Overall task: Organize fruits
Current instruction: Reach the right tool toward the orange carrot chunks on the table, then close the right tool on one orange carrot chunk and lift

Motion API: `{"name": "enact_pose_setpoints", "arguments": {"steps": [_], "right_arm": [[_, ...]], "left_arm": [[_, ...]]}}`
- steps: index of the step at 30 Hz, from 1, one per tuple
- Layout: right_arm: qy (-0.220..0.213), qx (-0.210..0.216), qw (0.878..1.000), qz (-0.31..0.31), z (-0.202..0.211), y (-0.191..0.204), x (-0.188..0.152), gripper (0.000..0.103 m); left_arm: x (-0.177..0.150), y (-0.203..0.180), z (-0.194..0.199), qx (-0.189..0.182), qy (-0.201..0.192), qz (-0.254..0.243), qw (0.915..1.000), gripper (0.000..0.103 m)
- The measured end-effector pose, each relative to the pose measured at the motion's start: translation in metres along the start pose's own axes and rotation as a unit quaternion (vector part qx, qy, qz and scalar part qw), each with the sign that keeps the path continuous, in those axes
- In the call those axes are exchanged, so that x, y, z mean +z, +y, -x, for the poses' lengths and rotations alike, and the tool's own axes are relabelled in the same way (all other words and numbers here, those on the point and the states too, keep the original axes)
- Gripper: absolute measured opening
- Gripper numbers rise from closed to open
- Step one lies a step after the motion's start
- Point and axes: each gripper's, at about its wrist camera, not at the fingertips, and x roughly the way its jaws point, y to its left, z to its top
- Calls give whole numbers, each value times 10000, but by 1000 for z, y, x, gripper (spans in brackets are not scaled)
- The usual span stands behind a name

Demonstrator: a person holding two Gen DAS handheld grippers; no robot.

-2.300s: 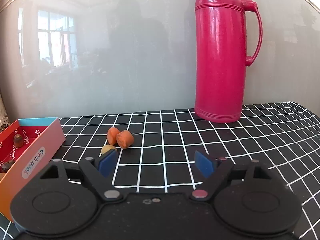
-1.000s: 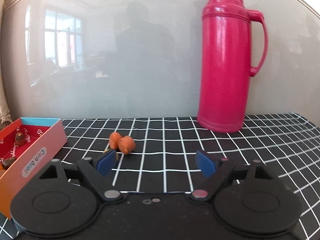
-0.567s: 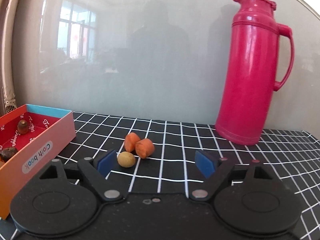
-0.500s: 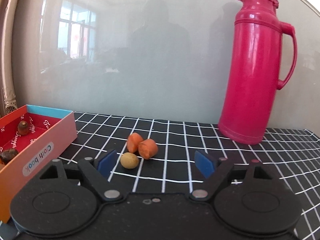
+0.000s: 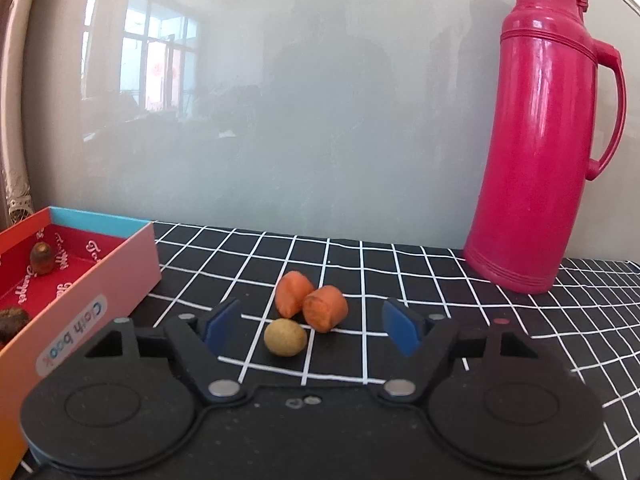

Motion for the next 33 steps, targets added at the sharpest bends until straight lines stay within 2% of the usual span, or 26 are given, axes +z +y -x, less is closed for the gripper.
{"name": "enact_pose_setpoints", "arguments": {"steps": [4, 11, 14, 17, 24, 27, 31, 33], "right_arm": [[91, -28, 9999, 43, -9, 3, 0, 69], [156, -17, 9997, 197, -25, 9, 3, 68], [244, 43, 9995, 174, -32, 9, 6, 59], [277, -64, 9993, 231, -37, 9, 8, 59], [552, -109, 9984, -91, -52, -11, 10, 56], [538, -70, 9984, -135, -52, -15, 11, 51], [364, 33, 9993, -53, -47, -11, 12, 52], [432, 22, 9990, 81, -52, -6, 11, 51]], "left_arm": [[2, 2, -5, 25, 20, 77, 10000, 103], [4, 7, -14, 60, 62, 119, 9999, 103], [4, 7, -19, 86, 89, 110, 9999, 103], [5, 4, -22, 54, 103, 132, 9998, 103], [5, -5, -23, -7, 86, -23, 10000, 103], [5, -4, -23, -50, 96, -11, 9999, 103], [5, -5, -23, -67, 96, -31, 9999, 103], [6, -5, -24, -81, 118, -40, 9999, 103]]}}
